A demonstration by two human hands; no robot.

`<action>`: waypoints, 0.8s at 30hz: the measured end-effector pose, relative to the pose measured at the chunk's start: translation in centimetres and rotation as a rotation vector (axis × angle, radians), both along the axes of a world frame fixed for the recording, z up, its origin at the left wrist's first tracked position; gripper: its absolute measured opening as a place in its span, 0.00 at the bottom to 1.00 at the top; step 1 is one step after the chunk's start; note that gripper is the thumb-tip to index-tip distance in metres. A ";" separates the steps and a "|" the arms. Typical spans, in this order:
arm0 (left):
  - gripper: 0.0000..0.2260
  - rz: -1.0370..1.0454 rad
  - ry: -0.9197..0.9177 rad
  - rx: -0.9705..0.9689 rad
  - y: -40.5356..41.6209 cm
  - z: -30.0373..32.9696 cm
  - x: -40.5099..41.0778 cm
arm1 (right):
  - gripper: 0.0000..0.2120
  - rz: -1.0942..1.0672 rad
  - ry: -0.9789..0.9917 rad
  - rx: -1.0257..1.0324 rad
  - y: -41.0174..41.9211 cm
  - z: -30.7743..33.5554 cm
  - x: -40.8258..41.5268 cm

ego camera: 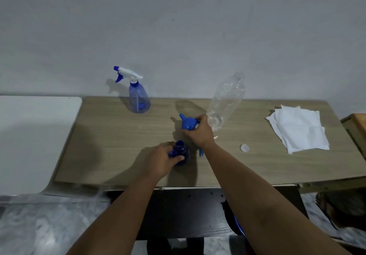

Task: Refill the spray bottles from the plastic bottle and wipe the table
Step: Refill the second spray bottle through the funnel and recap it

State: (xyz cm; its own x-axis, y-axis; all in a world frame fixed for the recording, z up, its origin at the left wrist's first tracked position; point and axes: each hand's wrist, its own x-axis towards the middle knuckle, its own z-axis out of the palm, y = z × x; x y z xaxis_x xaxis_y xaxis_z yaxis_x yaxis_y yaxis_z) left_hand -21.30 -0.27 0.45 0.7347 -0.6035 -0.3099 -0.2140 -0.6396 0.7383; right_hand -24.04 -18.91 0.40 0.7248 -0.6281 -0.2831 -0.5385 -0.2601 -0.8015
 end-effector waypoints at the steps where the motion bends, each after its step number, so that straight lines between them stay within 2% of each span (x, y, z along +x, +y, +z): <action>1: 0.17 0.000 0.000 -0.011 0.0 -0.2 0.0 | 0.31 -0.004 0.003 -0.002 0.0 -0.4 0.0; 6: 0.17 0.028 0.030 -0.019 0.0 -0.8 0.1 | 0.34 -0.008 0.080 -0.090 -0.6 -1.1 0.2; 13: 0.17 0.040 0.045 -0.021 -0.4 -1.1 0.2 | 0.28 0.147 0.329 -0.410 -0.2 -0.4 0.7; 16: 0.17 0.040 0.030 -0.004 -0.4 -1.1 0.2 | 0.26 0.177 0.339 -0.456 -0.3 0.2 -0.2; 21: 0.15 0.055 -0.006 -0.011 -0.7 -0.6 -0.6 | 0.14 0.129 0.341 -0.460 -1.0 1.2 -3.0; 24: 0.17 0.057 -0.019 0.018 -0.9 -0.3 -1.2 | 0.16 0.089 0.406 -0.470 -1.7 1.5 -4.8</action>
State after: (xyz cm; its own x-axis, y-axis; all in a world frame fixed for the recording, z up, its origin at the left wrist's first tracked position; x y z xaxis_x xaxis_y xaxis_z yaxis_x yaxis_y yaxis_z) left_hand -22.47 -1.19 0.19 0.7734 -0.5552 -0.3059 -0.1912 -0.6645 0.7224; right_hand -28.80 -20.66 1.92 0.6726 -0.6948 -0.2548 -0.7361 -0.5929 -0.3264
